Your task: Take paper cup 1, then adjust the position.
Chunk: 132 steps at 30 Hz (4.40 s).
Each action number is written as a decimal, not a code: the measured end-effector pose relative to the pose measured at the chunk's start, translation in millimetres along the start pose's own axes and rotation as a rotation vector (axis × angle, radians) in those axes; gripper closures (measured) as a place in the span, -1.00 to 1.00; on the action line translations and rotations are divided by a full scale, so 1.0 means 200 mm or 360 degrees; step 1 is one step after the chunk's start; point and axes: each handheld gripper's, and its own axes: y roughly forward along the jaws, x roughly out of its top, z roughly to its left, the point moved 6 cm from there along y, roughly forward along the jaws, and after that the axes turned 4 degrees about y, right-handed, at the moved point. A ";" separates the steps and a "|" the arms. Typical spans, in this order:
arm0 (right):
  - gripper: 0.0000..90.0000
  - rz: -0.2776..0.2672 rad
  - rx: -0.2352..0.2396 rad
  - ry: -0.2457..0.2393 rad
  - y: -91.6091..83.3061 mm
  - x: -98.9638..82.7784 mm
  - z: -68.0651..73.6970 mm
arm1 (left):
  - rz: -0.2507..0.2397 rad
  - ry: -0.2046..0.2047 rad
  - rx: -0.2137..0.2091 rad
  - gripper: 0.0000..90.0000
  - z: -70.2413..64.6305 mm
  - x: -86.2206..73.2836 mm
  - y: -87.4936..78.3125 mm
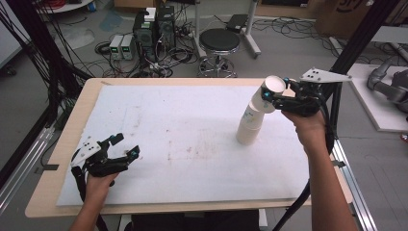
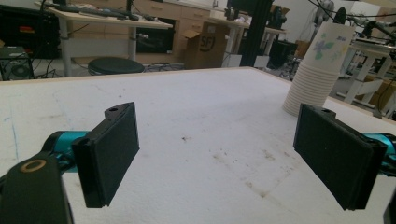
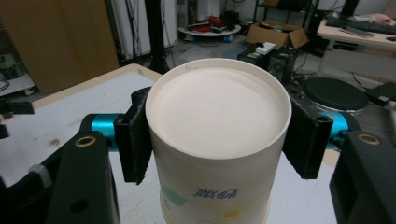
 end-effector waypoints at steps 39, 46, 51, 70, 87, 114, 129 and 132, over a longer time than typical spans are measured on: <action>-0.20 0.0201 0.0536 -0.0159 0.14 -0.59 0.45 | 0.0030 0.0096 -0.0468 -0.69 -0.23 0.01 0.08; -0.20 0.0216 0.0555 -0.0171 0.18 -0.59 0.48 | 0.0046 0.0095 -0.0522 -0.69 -0.26 0.00 0.09; -0.20 0.0220 0.0630 -0.0190 0.22 -0.61 0.54 | 0.0066 0.0120 -0.0578 -0.69 -0.31 0.00 0.10; -0.20 0.0265 0.0811 -0.0208 0.32 -0.65 0.71 | 0.0173 0.0250 -0.0879 -0.68 -0.59 -0.02 0.27; -0.21 0.0277 0.0894 -0.0214 0.35 -0.67 0.80 | 0.0202 0.0268 -0.1005 -0.68 -0.74 -0.04 0.42; -0.59 0.0274 0.0924 -0.0098 0.37 -0.69 0.82 | 0.0262 0.0285 -0.1078 -0.29 -0.77 -0.05 0.43; -0.60 0.0414 0.0983 -0.0250 0.37 -0.63 0.83 | 0.0678 0.0567 -0.1080 -0.22 -0.73 0.03 0.39; -0.60 0.0457 0.0987 -0.0311 0.38 -0.63 0.84 | 0.0779 0.0642 -0.1079 -0.21 -0.73 0.04 0.39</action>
